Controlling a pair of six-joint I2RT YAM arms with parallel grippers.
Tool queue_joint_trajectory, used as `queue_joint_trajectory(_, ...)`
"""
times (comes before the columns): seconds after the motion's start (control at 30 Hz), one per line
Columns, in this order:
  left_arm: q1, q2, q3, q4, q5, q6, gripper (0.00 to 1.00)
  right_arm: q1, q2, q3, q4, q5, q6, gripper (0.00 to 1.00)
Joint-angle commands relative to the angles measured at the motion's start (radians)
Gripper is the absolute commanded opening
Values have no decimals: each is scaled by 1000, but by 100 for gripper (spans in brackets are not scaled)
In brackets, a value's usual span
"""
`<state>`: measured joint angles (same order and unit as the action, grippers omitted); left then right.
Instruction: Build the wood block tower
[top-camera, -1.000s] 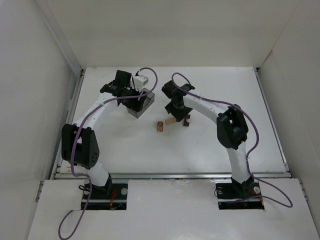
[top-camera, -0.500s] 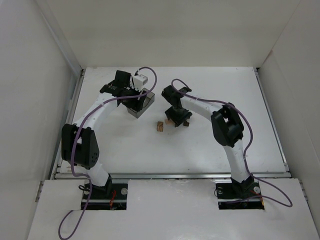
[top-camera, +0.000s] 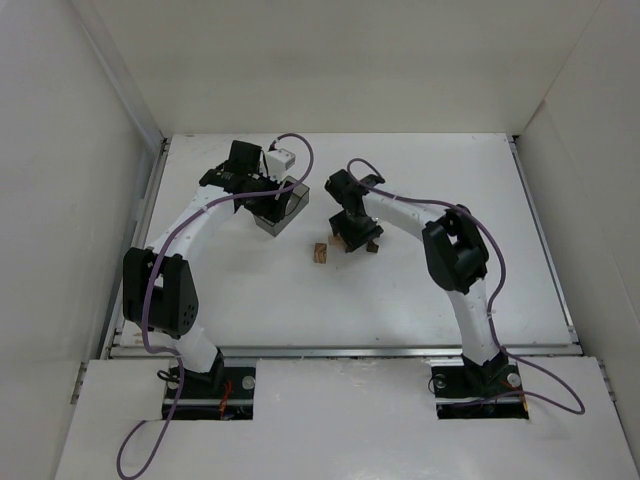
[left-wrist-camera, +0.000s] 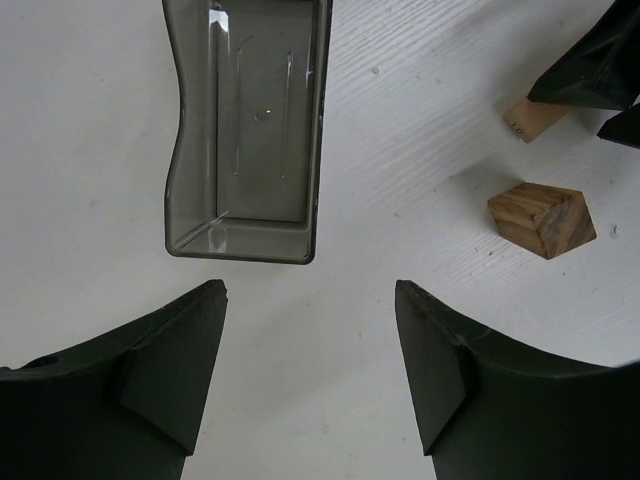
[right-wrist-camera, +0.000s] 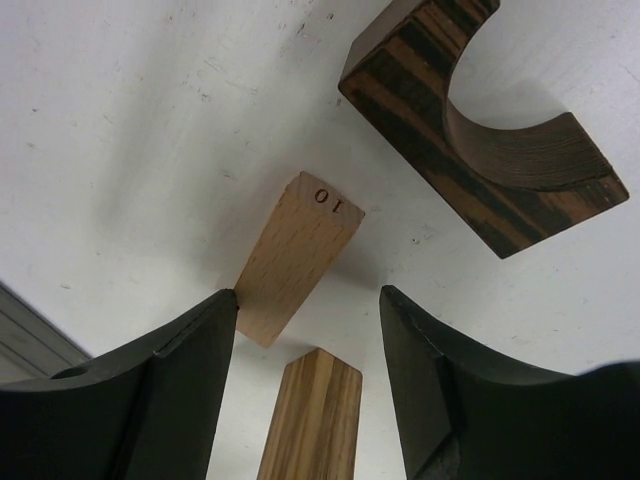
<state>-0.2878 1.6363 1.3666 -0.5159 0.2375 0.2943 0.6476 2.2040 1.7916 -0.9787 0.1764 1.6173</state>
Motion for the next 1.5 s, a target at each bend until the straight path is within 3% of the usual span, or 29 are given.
queue_joint_trajectory(0.0, 4, -24, 28, 5, 22, 0, 65, -6, -6, -8, 6, 0, 44, 65)
queue_joint_trajectory(0.27, 4, -24, 19, 5, 31, 0, 65, -16, 25, 63, -8, 32, 44, 71)
queue_joint_trajectory(0.73, 4, -24, 9, 14, 42, 0, 65, -52, 74, 72, -20, -22, 64, 71)
queue_joint_trajectory(0.83, 4, -24, 9, 14, 42, 0, 65, -52, 86, 81, -20, -11, 40, 64)
queue_joint_trajectory(0.9, 4, -24, 9, 14, 42, 0, 65, -62, 86, 71, -20, -21, 30, 52)
queue_joint_trajectory(1.07, 4, -24, 9, 14, 42, 0, 65, -62, 95, 28, -8, -54, -14, 35)
queue_joint_trajectory(1.23, 4, -24, 9, 14, 42, 0, 65, -62, 25, -27, 84, 9, -106, 14)
queue_joint_trajectory(1.37, 4, -24, 9, 14, 51, 11, 65, -62, -48, -37, 196, 135, -328, 5)
queue_joint_trajectory(1.47, 4, -24, 0, 14, 51, 23, 65, -62, -125, -56, 316, 164, -639, 0)
